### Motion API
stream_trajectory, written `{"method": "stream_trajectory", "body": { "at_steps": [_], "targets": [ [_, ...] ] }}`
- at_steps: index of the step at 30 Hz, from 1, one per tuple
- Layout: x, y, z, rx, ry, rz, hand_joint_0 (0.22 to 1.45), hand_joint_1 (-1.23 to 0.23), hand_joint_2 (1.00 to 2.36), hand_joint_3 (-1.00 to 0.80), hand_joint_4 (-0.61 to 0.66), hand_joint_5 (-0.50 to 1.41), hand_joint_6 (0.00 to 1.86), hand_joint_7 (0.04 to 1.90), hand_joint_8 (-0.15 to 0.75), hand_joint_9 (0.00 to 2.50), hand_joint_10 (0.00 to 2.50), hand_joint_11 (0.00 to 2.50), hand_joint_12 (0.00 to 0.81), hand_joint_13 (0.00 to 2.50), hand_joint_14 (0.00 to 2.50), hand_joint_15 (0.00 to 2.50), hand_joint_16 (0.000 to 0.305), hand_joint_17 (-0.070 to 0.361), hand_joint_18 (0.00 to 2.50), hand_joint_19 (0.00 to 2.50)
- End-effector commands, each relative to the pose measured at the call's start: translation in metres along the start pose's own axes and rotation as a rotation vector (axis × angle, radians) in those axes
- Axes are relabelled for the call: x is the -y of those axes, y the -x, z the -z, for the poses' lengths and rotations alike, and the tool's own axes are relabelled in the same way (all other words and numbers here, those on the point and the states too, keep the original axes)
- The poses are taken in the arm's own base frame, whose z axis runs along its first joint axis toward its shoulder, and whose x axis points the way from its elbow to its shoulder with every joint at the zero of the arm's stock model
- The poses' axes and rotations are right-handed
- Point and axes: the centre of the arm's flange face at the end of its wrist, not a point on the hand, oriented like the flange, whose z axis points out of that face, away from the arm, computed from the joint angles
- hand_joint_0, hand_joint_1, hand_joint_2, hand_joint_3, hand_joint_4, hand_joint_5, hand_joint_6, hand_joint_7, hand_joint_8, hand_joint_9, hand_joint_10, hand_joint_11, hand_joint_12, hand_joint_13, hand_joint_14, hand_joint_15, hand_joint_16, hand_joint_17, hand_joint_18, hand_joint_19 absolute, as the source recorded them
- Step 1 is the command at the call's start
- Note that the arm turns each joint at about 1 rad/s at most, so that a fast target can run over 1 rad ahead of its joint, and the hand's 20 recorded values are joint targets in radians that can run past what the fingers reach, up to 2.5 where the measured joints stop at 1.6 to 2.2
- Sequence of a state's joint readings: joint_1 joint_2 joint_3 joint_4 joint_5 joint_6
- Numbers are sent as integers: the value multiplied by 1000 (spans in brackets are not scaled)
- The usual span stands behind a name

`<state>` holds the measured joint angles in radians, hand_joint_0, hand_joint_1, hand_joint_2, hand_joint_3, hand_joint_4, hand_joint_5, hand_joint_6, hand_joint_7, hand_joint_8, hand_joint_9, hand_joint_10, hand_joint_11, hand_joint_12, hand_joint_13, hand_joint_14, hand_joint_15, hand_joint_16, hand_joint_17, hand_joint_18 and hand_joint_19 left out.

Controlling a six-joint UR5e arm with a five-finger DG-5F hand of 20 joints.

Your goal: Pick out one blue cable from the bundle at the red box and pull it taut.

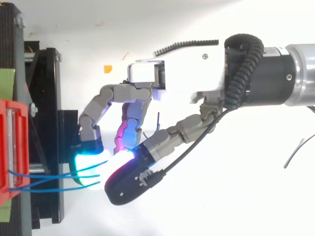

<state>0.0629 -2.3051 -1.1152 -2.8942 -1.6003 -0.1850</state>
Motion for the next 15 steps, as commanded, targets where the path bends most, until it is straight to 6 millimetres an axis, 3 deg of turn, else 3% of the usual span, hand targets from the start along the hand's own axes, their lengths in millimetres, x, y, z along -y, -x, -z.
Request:
{"method": "stream_trajectory", "body": {
  "at_steps": [1, 15],
  "targets": [
    [0, 0, 0, 0, 1, -1, 667, -808, 1019, -228, -66, -115, 944, 799, 281, 1248, 29, 801, 353, 1036, 20, 496, 50, 112, 816, 872],
    [-1, 0, 0, -3, 1, -1, 812, -936, 1001, -484, -255, -110, 971, 964, 258, 1339, 30, 826, 331, 1100, 21, 517, 46, 105, 857, 848]
  ]
}}
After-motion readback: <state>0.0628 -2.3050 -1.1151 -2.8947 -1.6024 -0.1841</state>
